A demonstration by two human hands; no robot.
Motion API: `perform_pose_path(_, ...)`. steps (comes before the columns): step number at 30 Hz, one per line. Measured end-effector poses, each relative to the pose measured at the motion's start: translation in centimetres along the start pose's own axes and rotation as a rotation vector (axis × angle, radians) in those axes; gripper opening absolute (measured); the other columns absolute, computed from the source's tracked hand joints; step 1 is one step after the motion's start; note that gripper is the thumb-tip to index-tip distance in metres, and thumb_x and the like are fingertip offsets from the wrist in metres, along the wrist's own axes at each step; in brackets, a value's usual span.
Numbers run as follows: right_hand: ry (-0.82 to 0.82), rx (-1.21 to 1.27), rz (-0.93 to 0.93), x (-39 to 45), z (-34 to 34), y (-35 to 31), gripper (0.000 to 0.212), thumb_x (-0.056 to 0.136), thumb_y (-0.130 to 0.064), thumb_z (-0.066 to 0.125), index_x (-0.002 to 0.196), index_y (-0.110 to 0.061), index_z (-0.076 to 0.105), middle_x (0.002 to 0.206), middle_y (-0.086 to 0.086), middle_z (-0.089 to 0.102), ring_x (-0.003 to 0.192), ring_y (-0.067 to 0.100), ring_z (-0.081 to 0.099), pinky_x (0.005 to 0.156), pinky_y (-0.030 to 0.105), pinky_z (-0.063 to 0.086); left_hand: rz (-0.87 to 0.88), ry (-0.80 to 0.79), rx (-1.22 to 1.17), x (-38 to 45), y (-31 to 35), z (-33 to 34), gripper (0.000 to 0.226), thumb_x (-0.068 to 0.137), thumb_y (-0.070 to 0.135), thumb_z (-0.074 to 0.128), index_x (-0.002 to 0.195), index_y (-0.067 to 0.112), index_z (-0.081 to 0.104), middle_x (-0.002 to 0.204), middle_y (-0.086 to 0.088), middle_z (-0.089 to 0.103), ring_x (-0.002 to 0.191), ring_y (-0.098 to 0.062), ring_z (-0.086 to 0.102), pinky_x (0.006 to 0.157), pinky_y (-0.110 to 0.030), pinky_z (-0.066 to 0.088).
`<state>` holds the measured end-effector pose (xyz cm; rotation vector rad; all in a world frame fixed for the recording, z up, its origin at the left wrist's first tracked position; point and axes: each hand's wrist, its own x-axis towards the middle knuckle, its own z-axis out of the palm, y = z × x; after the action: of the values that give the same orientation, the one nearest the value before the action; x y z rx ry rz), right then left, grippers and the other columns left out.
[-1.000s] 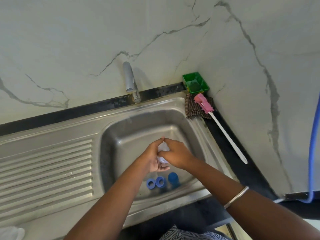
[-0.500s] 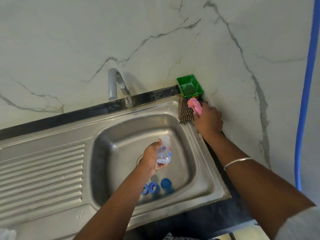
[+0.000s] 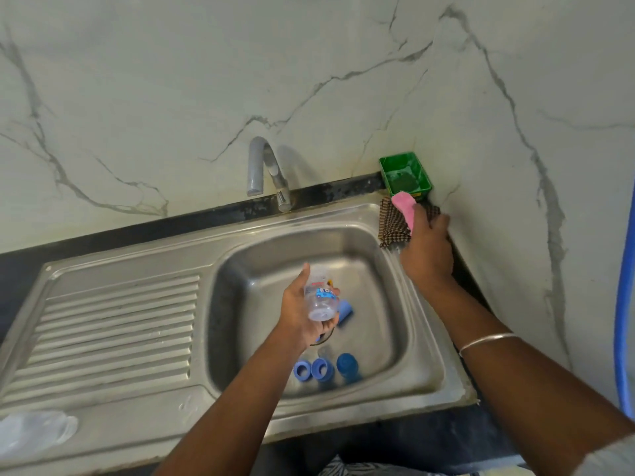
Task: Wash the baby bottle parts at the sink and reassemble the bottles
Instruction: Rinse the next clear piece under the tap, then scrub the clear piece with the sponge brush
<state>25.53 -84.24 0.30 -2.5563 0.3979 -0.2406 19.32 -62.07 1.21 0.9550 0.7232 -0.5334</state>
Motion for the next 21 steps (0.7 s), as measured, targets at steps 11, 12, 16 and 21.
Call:
perform_pose_path(11, -0.264, 0.325, -0.275, -7.6, 2.8, -6.9, 0.062, 0.091, -0.023, 0.066, 0.144, -0.044, 0.042, 0.117, 0.006, 0.06, 0.094, 0.02, 0.06, 0.083, 0.029, 0.05, 0.099, 0.04, 0.013, -0.3, 1.1, -4.1, 0.039, 0.096, 0.045, 0.054, 0.112, 0.011, 0.062, 0.106, -0.01, 0.064, 0.081, -0.025, 0.064, 0.063, -0.029, 0.052)
perform_pose_path(12, -0.29, 0.368, -0.294, -8.3, 3.0, -7.8, 0.058, 0.093, -0.021, 0.064, 0.143, -0.042, 0.044, 0.116, 0.005, 0.064, 0.097, 0.02, 0.063, 0.086, 0.032, 0.053, 0.091, 0.043, 0.033, -0.3, 1.1, -4.5, 0.041, 0.097, 0.045, 0.054, 0.116, 0.01, 0.061, 0.109, -0.012, 0.064, 0.086, -0.028, 0.064, 0.07, -0.034, 0.05)
perform_pose_path(16, -0.429, 0.299, -0.35, -10.9, 4.1, -10.8, 0.054, 0.096, -0.02, 0.056, 0.146, -0.036, 0.045, 0.119, 0.006, 0.067, 0.107, 0.022, 0.064, 0.092, 0.036, 0.053, 0.063, 0.036, 0.093, -0.2, 1.4, -6.1, 0.034, 0.098, 0.038, 0.05, 0.115, 0.011, 0.061, 0.101, -0.011, 0.069, 0.084, -0.028, 0.064, 0.076, -0.037, 0.048)
perform_pose_path(21, -0.475, 0.069, -0.339, -13.8, 5.0, -13.0, 0.05, 0.101, -0.03, 0.044, 0.149, -0.044, 0.035, 0.103, 0.009, 0.058, 0.092, 0.029, 0.062, 0.078, 0.037, 0.054, -0.001, 0.003, 0.027, -0.3, 1.7, -7.7, 0.021, 0.095, 0.032, 0.049, 0.091, 0.016, 0.061, 0.075, -0.005, 0.067, 0.071, -0.022, 0.062, 0.069, -0.032, 0.045)
